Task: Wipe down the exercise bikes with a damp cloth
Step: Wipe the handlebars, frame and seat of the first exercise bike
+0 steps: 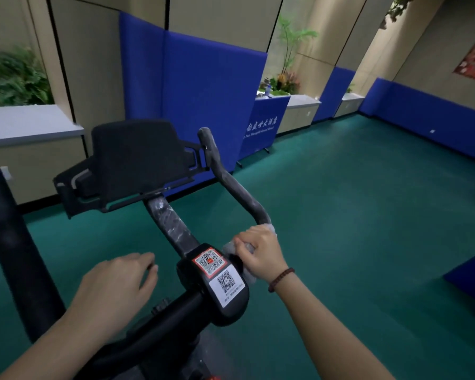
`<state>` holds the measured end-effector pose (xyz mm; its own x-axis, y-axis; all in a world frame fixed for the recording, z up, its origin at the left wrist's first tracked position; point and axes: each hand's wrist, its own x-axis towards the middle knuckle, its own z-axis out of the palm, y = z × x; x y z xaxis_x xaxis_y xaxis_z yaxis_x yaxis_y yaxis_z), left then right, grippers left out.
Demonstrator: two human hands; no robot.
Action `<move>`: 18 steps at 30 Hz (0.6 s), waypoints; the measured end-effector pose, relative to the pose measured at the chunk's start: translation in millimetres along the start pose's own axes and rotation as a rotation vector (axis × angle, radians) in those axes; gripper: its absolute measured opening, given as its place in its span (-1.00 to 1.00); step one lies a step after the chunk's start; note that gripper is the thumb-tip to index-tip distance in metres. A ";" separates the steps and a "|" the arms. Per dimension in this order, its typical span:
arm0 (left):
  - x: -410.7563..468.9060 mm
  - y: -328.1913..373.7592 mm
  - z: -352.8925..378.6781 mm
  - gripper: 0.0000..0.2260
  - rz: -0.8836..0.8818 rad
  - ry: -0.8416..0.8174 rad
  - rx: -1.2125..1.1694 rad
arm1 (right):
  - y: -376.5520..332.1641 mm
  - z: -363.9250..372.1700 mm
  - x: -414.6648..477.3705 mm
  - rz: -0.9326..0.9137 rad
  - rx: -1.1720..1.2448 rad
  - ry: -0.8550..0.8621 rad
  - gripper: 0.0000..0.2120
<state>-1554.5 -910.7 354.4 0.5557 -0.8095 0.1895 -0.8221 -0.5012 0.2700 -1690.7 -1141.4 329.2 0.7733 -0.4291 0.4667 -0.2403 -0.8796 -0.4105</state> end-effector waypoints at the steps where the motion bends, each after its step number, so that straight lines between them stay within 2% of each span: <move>1: 1.9 -1.5 -2.0 -0.82 0.007 0.033 -0.017 | 9.7 -1.7 4.2 0.009 0.013 0.028 -0.64; 4: 16.5 -8.7 -11.9 -0.84 0.112 0.185 -0.054 | 34.5 -9.0 17.6 0.014 0.040 0.067 -0.67; 8: 57.4 -14.2 -40.8 -0.65 0.204 0.422 0.037 | 49.5 -19.4 34.9 -0.063 0.007 -0.060 -0.68; 12: 107.1 -16.7 -64.7 -0.62 0.212 0.527 0.190 | 48.8 -21.9 37.8 -0.130 -0.093 -0.088 -0.70; 13: 117.1 -18.2 -68.2 -0.61 0.173 0.530 0.216 | 46.8 -21.1 34.4 -0.105 -0.144 -0.063 -0.68; 16: 137.7 -23.2 -71.9 -0.64 0.013 0.514 0.221 | 33.4 -25.0 22.7 0.166 -0.295 -0.049 -0.51; 18: 143.5 -25.9 -68.4 -0.64 -0.035 0.515 0.222 | 25.2 -23.4 17.6 0.339 -0.310 -0.050 -0.55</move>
<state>-1445.0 -993.0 439.2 0.5262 -0.5650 0.6356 -0.7773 -0.6227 0.0899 -1696.8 -1175.8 345.3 0.6461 -0.6995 0.3055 -0.6428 -0.7144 -0.2765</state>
